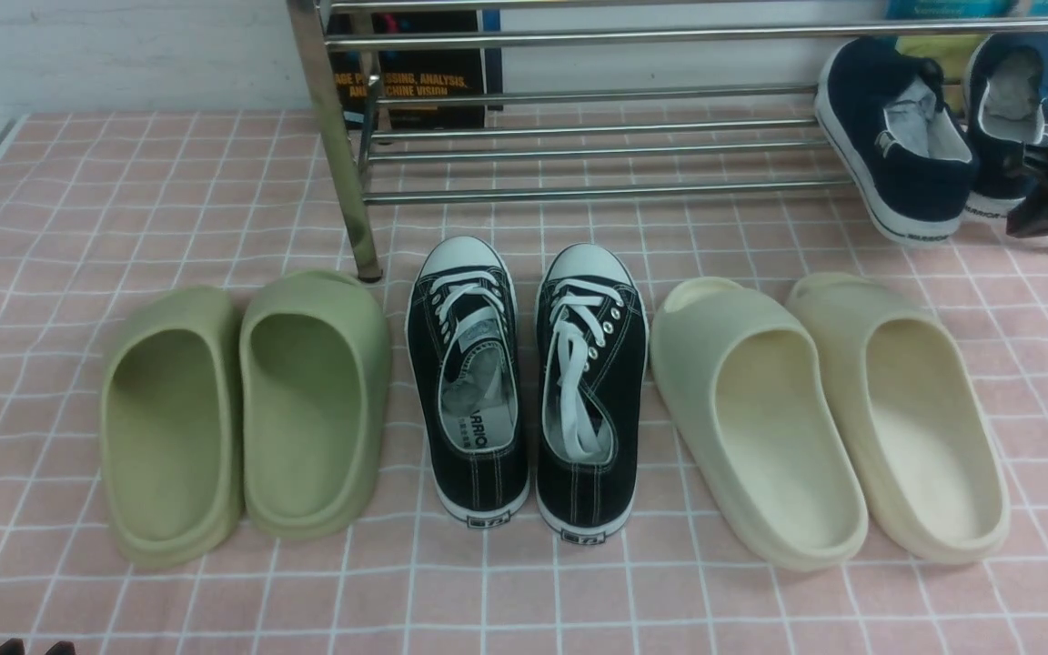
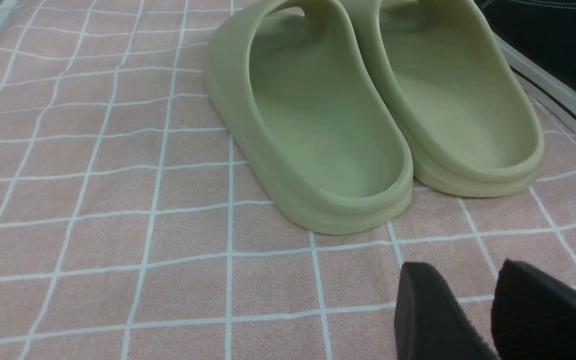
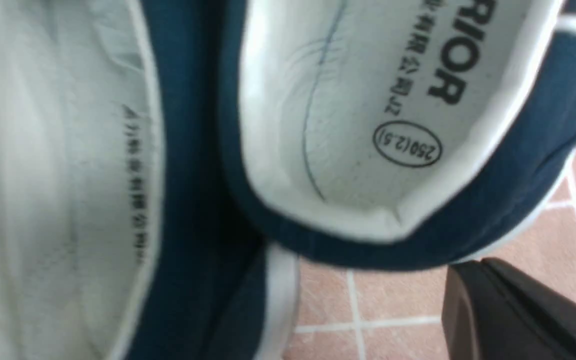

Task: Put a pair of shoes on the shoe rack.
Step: Use the right arm to put a shoe into the shoe rack

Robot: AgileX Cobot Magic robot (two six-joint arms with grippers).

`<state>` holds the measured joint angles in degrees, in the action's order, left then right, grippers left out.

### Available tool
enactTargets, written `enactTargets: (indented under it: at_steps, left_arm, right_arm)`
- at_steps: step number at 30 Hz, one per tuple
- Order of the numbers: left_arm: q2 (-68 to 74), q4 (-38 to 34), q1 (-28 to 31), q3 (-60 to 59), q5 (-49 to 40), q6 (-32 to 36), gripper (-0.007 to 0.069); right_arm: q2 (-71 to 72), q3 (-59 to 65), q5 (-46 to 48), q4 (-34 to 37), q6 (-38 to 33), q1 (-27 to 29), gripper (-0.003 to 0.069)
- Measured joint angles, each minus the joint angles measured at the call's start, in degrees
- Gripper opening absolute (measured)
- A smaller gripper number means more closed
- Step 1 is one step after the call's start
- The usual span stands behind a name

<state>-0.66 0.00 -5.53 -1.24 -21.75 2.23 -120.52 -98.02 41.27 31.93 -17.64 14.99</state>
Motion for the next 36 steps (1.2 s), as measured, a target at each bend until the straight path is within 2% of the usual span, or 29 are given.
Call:
enactTargets:
  at_steps: [5,10,15,21,25,29,30,31,34,36]
  left_arm:
    - [0.0,0.0,0.0,0.0,0.0,0.0,0.0237]
    - [0.0,0.0,0.0,0.0,0.0,0.0,0.0237]
    - [0.0,0.0,0.0,0.0,0.0,0.0,0.0237]
    - [0.0,0.0,0.0,0.0,0.0,0.0,0.0237]
    - [0.0,0.0,0.0,0.0,0.0,0.0,0.0237]
    - [0.0,0.0,0.0,0.0,0.0,0.0,0.0237]
    - [0.0,0.0,0.0,0.0,0.0,0.0,0.0237]
    - [0.0,0.0,0.0,0.0,0.0,0.0,0.0237]
    - [0.0,0.0,0.0,0.0,0.0,0.0,0.0237]
    - [0.0,0.0,0.0,0.0,0.0,0.0,0.0237]
  right_arm:
    - [0.0,-0.4,0.4,-2.2,-1.8,0.0,-0.0012]
    - [0.5,-2.2,7.0,-6.5,-2.0,0.3,-0.0010]
    - [3.7,-5.7,10.7,-7.5,-2.8,0.2,-0.0008]
    - [6.2,-8.4,7.6,-6.3,-12.5,-3.7,0.0006]
    - [5.3,-8.4,3.2,-8.2,-16.6,-7.0,0.0089]
    - [4.4,-8.4,-0.7,-10.3,-16.8,-8.0,0.0217]
    - [3.7,-8.4,-2.6,-10.8,-16.8,-8.1,0.0279]
    - [3.1,-8.4,-3.5,-11.0,-16.8,-8.1,0.0309]
    - [1.6,-8.4,-4.5,-12.4,-16.9,-8.1,0.0321]
    - [1.0,-8.4,-4.0,-13.8,-16.8,-8.1,0.0286]
